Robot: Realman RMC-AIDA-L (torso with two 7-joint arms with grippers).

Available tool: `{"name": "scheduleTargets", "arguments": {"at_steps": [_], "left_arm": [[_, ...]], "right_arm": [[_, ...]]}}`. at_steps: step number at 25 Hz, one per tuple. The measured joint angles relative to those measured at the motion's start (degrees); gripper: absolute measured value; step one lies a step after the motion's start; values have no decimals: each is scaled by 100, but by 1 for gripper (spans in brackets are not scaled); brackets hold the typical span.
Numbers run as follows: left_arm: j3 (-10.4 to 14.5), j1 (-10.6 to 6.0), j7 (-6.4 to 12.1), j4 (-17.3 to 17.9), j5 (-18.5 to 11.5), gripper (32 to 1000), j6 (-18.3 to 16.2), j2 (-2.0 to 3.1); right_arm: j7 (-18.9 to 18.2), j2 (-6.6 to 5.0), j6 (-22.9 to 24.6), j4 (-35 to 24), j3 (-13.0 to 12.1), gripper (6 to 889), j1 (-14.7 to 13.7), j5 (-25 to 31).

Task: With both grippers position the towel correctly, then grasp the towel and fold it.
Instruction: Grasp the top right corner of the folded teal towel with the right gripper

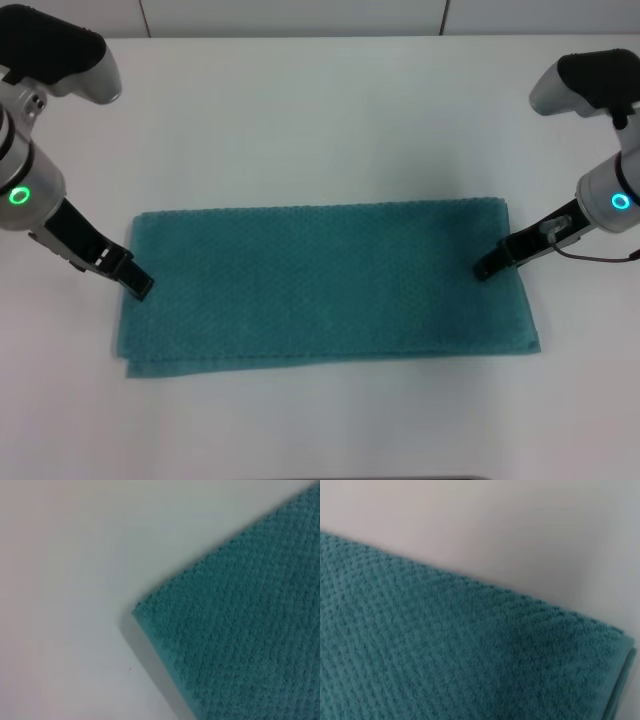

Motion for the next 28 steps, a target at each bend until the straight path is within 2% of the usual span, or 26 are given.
{"name": "scheduleTargets", "arguments": {"at_steps": [10, 14, 26, 28], "left_arm": [[0, -34, 1, -90, 0, 876, -14, 0], [0, -27, 6, -90, 0, 877, -14, 0], [-9, -26, 17, -86, 0, 877, -14, 0], [-9, -26, 17, -86, 0, 877, -14, 0]], "right_arm": [[-3, -23, -37, 8, -11, 420, -3, 0], [-8, -43, -7, -23, -5, 438, -4, 29], [-12, -53, -23, -2, -4, 625, -4, 10], [-12, -53, -32, 2, -6, 678, -4, 7]]}}
